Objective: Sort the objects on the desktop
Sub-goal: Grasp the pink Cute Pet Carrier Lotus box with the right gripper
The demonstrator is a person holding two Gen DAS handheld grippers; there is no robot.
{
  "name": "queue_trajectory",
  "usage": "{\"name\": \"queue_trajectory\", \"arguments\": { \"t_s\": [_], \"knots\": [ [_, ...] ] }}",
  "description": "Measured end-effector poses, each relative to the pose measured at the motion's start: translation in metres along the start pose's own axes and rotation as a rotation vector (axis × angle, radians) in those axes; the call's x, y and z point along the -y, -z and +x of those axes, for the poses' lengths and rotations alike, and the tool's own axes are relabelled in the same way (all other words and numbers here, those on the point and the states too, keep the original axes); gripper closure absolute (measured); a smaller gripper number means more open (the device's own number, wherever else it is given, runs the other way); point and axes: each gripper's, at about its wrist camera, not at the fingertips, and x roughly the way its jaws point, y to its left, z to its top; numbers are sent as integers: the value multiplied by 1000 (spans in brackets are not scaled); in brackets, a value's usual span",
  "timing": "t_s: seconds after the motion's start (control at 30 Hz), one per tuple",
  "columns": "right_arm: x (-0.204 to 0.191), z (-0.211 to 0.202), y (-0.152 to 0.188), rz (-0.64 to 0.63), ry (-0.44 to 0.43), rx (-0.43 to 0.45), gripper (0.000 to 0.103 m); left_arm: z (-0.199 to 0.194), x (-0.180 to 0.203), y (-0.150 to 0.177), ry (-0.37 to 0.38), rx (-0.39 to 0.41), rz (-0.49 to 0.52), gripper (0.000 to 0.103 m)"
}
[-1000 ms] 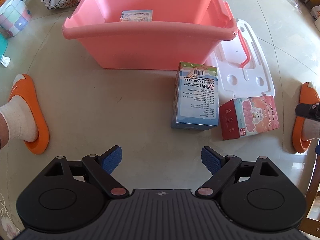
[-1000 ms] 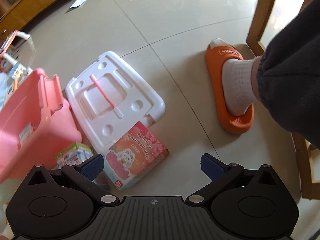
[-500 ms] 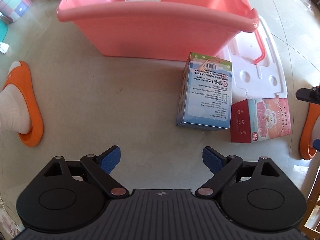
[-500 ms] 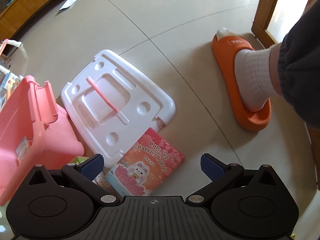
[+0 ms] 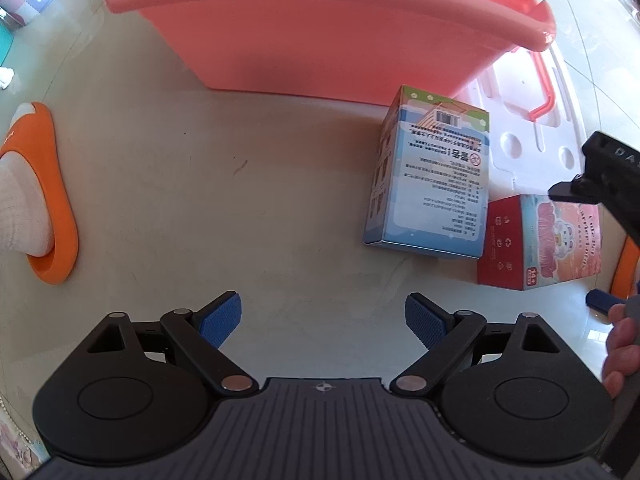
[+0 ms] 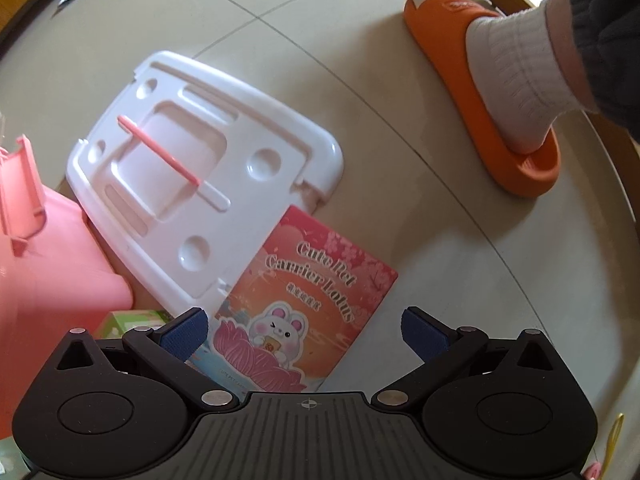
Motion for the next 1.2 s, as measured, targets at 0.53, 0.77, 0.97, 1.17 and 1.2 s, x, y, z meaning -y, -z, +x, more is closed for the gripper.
{"name": "queue_trajectory", "arguments": {
  "t_s": [0.53,0.77,0.97,1.17,1.2],
  "knots": [
    [-17,23,19,-90,-34,-103,14,11,-10,0,-1,-35,-32,12],
    [-22,19,25,-208,-2,-107,18,12,-9,2,-3,-37,-37,12],
    [-21,10,32,-317,21,-117,23,8,-4,3,15,-31,-29,12],
    [-21,-5,46,-462,96,-86,29,5,-3,4,11,-24,-26,12],
    [-21,-8,47,-477,98,-87,29,5,-3,4,12,-24,-28,12]
  ]
}}
